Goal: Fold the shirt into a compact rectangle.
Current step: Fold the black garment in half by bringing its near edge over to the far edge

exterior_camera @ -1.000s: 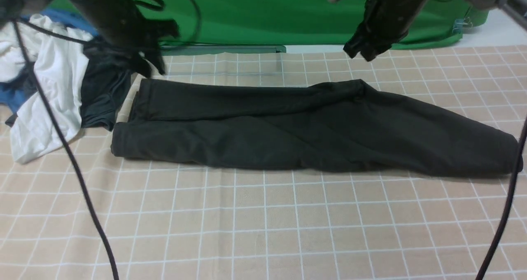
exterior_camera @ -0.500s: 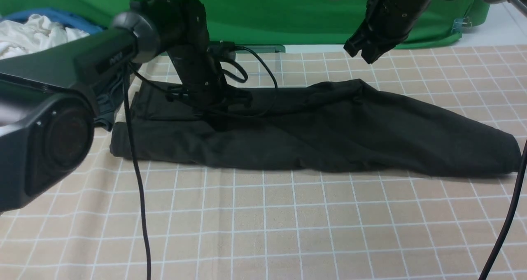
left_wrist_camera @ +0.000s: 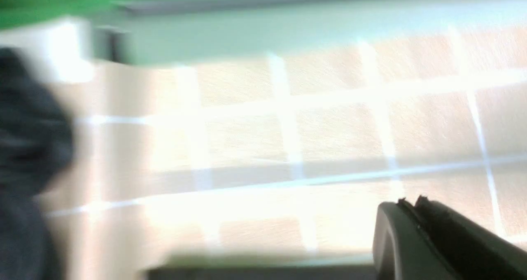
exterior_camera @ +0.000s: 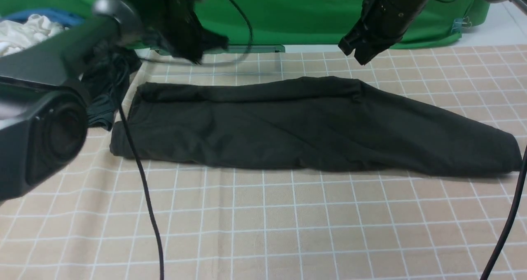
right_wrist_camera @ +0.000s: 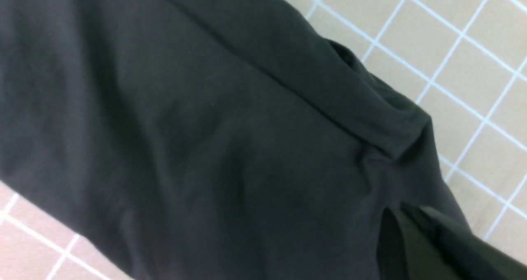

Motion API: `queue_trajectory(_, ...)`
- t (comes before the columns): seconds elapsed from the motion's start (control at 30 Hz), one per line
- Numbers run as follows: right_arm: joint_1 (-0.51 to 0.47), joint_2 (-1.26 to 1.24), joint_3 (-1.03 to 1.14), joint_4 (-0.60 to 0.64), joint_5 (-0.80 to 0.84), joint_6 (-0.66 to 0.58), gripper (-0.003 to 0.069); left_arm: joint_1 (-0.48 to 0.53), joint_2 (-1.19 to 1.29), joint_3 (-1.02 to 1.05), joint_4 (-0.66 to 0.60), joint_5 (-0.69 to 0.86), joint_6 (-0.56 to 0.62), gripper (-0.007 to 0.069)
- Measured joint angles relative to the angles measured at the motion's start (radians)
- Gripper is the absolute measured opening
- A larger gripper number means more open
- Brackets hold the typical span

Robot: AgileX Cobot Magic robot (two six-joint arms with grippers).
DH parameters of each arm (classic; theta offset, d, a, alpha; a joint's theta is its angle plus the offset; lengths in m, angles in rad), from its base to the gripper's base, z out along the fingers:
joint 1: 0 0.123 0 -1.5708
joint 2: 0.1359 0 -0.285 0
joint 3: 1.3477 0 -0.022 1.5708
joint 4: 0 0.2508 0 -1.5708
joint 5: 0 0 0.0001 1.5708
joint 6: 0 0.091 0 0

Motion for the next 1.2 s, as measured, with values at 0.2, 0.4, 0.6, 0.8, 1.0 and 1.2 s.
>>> queue_trajectory(0.2,0.000,-0.089,0.034,0.002,-0.002,0.025,0.0038,0.109,-0.060,-0.108,-0.178,0.267,0.147,0.0019)
queue_trajectory(0.4,0.000,-0.177,0.159,0.003,-0.001,0.027,0.0038,0.132,-0.236,0.160,-0.254,0.285,0.224,0.0019)
queue_trajectory(0.6,0.000,-0.182,0.185,0.010,0.002,0.027,0.0038,0.130,-0.183,0.381,-0.344,0.164,0.301,0.0019)
queue_trajectory(0.8,0.000,-0.182,0.185,0.014,0.001,0.027,0.0038,0.110,-0.084,0.400,-0.403,0.066,0.370,0.0019)
queue_trajectory(1.0,0.000,-0.182,0.185,0.015,-0.012,0.027,0.0038,0.111,-0.059,0.397,-0.393,-0.203,0.307,0.0019)
queue_trajectory(1.2,0.000,-0.182,0.186,0.015,-0.005,0.020,0.0038,0.155,-0.038,0.348,-0.308,-0.346,0.192,0.0019)
